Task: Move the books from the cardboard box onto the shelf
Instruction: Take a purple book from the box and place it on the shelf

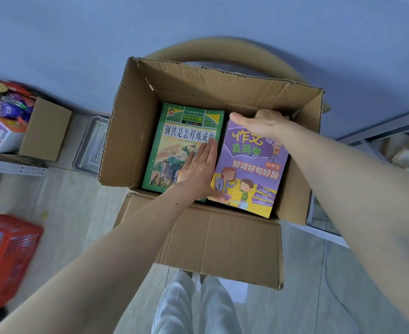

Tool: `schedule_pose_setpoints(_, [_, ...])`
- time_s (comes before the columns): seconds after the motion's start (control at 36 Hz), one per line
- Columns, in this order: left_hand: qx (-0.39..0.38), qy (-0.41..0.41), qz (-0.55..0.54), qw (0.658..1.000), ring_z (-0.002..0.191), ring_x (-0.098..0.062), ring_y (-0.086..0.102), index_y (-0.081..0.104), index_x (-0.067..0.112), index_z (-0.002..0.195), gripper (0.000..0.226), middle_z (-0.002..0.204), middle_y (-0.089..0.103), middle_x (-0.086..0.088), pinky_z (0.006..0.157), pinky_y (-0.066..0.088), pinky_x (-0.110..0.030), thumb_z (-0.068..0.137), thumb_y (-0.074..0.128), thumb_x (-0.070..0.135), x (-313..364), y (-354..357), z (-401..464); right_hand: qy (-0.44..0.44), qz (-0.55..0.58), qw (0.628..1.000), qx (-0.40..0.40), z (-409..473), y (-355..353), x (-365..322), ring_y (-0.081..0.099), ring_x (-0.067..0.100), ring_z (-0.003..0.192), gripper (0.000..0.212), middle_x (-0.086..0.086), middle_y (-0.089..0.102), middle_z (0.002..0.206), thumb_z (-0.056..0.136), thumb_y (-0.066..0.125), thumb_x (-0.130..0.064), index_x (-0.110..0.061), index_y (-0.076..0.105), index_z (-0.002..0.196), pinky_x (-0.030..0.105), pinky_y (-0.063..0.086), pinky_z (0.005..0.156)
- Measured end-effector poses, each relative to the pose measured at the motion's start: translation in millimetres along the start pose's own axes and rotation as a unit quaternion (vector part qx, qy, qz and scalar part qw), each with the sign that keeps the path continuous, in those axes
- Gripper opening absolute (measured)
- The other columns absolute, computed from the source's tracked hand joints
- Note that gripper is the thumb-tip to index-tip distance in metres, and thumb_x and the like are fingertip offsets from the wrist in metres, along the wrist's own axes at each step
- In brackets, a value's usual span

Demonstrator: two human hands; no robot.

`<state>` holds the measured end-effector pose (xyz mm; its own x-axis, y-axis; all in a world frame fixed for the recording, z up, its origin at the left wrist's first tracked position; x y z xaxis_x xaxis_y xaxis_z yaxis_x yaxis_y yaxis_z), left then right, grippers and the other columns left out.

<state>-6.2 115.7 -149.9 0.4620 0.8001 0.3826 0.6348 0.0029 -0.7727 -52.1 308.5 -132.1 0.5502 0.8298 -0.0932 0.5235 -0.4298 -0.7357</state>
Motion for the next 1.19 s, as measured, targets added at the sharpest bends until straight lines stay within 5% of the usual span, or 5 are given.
schedule_pose_setpoints(0.17, [-0.015,0.001,-0.007,1.0,0.15,-0.022,-0.017,-0.015,0.008,0.154,0.154,0.163,-0.019,-0.006,0.123,0.001,-0.045,0.053,0.088,0.062,3,4,-3,-0.058,-0.004,0.997,0.041,-8,-1,-13,0.059,0.034,0.099,0.093,0.007,0.065,0.105,0.069,0.019,-0.098,-0.015,0.058,0.084,0.046,0.04,0.091])
schedule_pose_setpoints(0.33, [0.027,-0.017,-0.203,0.979,0.149,-0.026,0.005,0.023,0.01,0.152,0.111,0.16,0.012,-0.009,0.12,0.013,-0.044,0.068,0.086,0.045,3,-3,-3,-0.069,-0.009,0.995,0.068,-14,-12,-22,0.057,0.037,0.121,0.105,0.014,0.061,0.129,0.072,0.028,-0.095,-0.008,0.05,0.127,0.043,0.042,0.09])
schedule_pose_setpoints(0.47, [0.035,-0.13,-0.412,0.901,0.124,-0.03,0.048,0.045,0.015,0.124,0.074,0.127,0.051,-0.008,0.1,0.046,-0.05,0.07,0.086,0.045,-8,4,1,-0.119,-0.046,0.989,0.079,-25,-18,-34,0.058,0.031,0.08,0.09,0.004,0.055,0.068,0.071,0.019,-0.096,-0.013,0.054,0.065,0.037,0.037,0.069])
schedule_pose_setpoints(0.81, [0.064,-0.078,-0.613,0.784,0.082,-0.022,0.075,0.041,0.026,0.109,0.058,0.097,0.075,-0.005,0.063,0.061,-0.032,0.074,0.087,0.026,-7,-43,-23,-0.159,-0.053,0.971,0.169,-70,-84,-71,0.048,0.021,0.057,0.089,0.003,0.055,0.063,0.072,0.019,-0.096,-0.013,0.049,0.059,0.035,0.034,0.059])
schedule_pose_setpoints(1.19, [0.071,-0.036,-0.634,0.769,0.086,-0.026,0.075,0.05,0.014,0.114,0.063,0.106,0.073,-0.009,0.069,0.061,-0.038,0.065,0.09,0.018,-8,-160,-123,-0.214,-0.02,0.961,0.172,-159,-196,-159,0.052,0.022,0.062,0.086,0.005,0.054,0.067,0.072,0.022,-0.095,-0.013,0.046,0.063,0.035,0.037,0.068])
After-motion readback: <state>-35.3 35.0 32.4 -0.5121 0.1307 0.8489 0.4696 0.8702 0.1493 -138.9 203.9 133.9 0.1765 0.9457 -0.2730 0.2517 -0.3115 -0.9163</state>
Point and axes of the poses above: each hand's wrist, its own z-axis towards the middle knuckle, its own y-axis out of the palm, x = y × z, the point moved 10 cm from there along z, towards the middle knuckle
